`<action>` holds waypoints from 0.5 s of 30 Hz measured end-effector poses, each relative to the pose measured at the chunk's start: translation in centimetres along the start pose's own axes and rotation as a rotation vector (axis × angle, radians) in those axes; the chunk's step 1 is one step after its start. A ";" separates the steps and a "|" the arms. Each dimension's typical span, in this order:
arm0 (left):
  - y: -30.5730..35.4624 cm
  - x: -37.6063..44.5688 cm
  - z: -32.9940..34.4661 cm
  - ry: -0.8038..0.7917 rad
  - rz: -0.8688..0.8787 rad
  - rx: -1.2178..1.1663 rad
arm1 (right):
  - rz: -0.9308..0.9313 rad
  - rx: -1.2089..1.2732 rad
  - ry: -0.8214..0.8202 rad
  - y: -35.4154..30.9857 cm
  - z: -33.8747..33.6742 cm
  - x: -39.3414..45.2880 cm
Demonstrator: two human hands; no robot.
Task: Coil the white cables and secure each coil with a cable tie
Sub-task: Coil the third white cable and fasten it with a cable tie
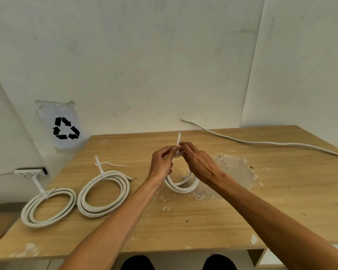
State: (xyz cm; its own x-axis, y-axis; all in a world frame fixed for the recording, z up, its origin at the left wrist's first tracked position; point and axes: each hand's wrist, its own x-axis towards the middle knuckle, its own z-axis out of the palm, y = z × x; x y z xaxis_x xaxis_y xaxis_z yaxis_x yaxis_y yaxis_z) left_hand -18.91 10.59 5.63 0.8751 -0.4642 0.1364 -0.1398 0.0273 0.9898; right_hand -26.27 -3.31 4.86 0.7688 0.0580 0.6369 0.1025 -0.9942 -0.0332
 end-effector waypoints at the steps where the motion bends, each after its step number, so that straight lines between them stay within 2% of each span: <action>1: 0.1 -0.1 0.1 0.007 -0.004 -0.018 | 0.007 0.006 0.034 -0.2 0.1 0.0; 7: 0.0 0.1 -0.5 0.046 -0.017 -0.055 | 0.032 0.050 0.115 -1.1 1.7 0.3; 15: -1.5 1.3 -0.5 0.174 -0.029 -0.095 | -0.090 0.048 0.264 -1.3 4.4 0.3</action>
State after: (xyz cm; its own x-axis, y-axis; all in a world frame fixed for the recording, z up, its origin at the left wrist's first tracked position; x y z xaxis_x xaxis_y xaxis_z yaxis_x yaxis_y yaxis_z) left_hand -17.35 10.40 4.30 0.9461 -0.3065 0.1044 -0.0761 0.1029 0.9918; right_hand -23.37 -1.55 1.69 0.5645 0.1138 0.8176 0.1975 -0.9803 0.0001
